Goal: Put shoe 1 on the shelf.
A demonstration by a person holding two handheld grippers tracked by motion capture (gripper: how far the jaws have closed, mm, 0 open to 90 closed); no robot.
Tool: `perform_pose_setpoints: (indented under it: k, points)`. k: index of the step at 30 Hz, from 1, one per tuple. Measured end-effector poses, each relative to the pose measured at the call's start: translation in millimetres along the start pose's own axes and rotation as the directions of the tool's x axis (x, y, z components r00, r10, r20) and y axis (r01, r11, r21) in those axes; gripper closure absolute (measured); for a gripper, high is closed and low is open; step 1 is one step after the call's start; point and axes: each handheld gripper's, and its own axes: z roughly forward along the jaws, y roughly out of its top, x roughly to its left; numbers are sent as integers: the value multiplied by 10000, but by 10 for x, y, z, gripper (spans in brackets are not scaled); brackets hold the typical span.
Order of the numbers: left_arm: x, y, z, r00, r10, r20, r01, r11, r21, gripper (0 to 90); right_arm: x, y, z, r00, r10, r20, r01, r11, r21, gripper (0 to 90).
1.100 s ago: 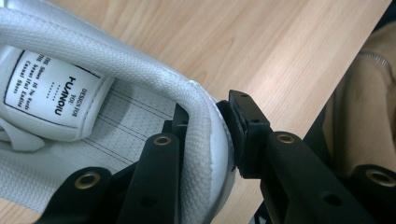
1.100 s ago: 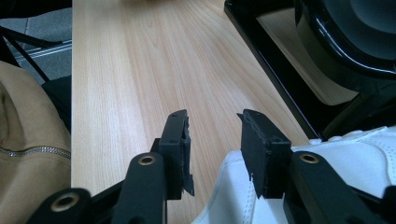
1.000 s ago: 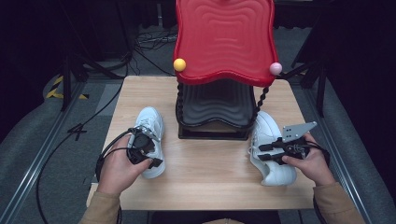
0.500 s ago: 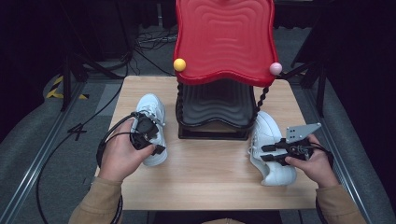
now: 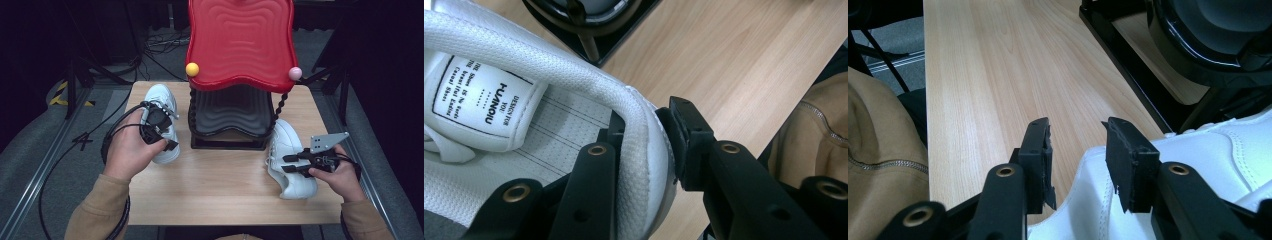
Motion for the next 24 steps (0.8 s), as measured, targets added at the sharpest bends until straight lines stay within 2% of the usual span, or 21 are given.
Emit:
perform_pose_setpoints:
  k: [12,19,24]
  points:
    - [3,264,-356,9984,346,-438,-355,9991,-214,737,13,-19,-55,10000,20,56,-19,10000,-72,628]
    - [-13,395,-545,9916,709,-1080,-715,9974,-26,737,17,-28,-93,9999,-1,106,2,9999,-141,628]
    - [-13,459,-694,9894,794,-1212,-815,9966,-121,737,17,-38,-114,9999,41,128,-39,9999,-168,628]
